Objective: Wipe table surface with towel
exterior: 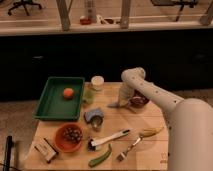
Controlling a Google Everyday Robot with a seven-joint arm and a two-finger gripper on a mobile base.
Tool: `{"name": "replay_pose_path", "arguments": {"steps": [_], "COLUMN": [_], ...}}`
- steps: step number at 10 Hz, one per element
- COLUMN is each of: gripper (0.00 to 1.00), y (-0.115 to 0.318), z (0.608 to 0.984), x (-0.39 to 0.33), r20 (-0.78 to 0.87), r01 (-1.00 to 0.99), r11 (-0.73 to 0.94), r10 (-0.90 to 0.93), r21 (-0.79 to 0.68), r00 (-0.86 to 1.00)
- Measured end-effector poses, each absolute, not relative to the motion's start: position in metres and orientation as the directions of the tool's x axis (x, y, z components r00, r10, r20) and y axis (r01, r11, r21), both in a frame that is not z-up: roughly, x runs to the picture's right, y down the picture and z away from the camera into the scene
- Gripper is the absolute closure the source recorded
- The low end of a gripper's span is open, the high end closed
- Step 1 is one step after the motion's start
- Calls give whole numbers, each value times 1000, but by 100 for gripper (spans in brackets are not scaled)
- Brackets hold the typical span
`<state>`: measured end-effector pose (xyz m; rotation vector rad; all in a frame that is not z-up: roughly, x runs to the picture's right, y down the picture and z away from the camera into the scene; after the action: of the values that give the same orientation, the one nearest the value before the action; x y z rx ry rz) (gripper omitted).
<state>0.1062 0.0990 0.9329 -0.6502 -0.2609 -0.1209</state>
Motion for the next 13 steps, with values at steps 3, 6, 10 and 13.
{"name": "replay_pose_path", "arguments": {"steps": [3, 6, 10, 13], "gripper": [100, 100, 100, 100], "y": [103, 119, 134, 127], "z": [926, 907, 895, 905], "x": [81, 75, 103, 125], "r20": [336, 393, 383, 325], "r01": [234, 278, 274, 225], "r11": [786, 775, 761, 770], "r10": [-36, -41, -37, -24], "r21": [-573, -568, -588, -597], "r00": [941, 918, 923, 945]}}
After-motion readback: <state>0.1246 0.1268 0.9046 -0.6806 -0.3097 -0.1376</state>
